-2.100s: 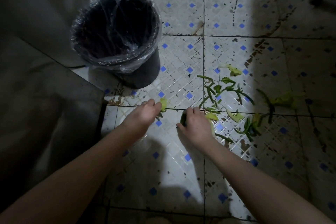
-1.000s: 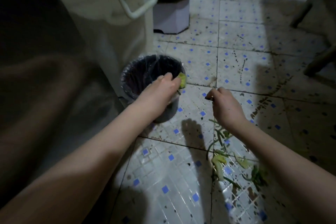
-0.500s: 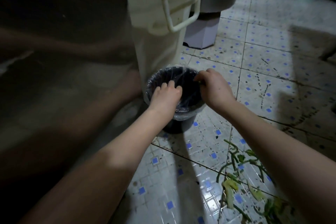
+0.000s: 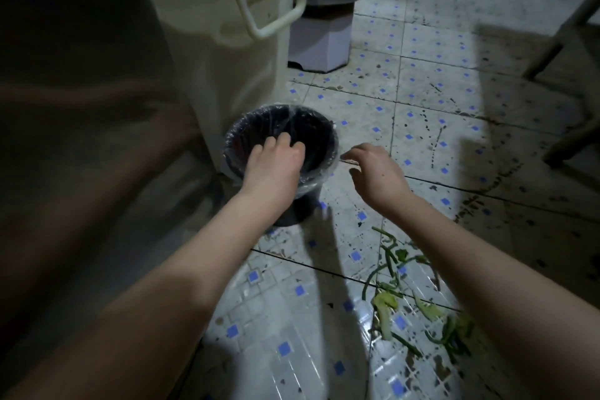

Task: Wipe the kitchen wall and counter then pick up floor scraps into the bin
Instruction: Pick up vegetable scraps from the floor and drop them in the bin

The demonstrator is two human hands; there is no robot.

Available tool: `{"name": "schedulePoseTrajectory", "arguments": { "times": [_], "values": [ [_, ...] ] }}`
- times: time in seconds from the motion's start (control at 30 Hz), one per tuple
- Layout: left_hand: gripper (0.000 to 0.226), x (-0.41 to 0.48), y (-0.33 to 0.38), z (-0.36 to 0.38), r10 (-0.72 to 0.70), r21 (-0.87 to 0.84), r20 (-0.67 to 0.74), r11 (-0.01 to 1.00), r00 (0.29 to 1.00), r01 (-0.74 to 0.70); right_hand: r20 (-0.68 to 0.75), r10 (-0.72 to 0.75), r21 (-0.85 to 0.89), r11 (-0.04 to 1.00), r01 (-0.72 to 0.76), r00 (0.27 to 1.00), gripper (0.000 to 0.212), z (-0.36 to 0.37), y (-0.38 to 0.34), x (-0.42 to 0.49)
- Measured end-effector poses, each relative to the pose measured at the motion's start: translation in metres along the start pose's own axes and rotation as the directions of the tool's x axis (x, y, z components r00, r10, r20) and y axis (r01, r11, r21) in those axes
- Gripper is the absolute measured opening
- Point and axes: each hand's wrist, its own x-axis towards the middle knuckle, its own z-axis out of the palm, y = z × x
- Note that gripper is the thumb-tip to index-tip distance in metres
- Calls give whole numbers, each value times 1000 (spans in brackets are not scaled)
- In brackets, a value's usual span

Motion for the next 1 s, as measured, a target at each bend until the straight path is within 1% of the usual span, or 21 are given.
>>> {"name": "schedulePoseTrajectory", "arguments": {
  "times": [0.17,0.3,0.37,0.47,0.6,0.7,0.8,0.9,1.0],
  "values": [
    [30,7,42,12,117,31,-15,993,993,-116,10,102,-37,994,-101,995,36,-10,50,-34],
    [29,13,79,30,218,0,16,976,976,-218,39,187,-69,981,-184,982,36,-14,91,-68],
    [29,16,95,41,271,-19,46,962,961,-271,47,223,-76,973,-219,974,37,-16,110,-86],
    [33,20,112,60,319,-13,140,947,937,-321,54,293,-80,954,-289,954,37,-16,136,-111],
    [41,17,133,84,366,-36,271,928,890,-371,97,377,-92,925,-369,921,37,-16,164,-138],
    [40,12,148,102,383,-37,346,918,856,-396,173,446,-77,895,-440,878,42,-10,179,-152],
    [39,8,160,119,407,-61,395,906,824,-419,193,479,1,873,-488,857,39,0,189,-160],
    [39,6,171,130,420,-126,425,905,802,-407,191,497,66,854,-516,847,33,11,193,-164],
    [50,8,183,140,427,-150,446,902,787,-404,224,488,61,857,-511,844,35,27,195,-164]
  ]
}}
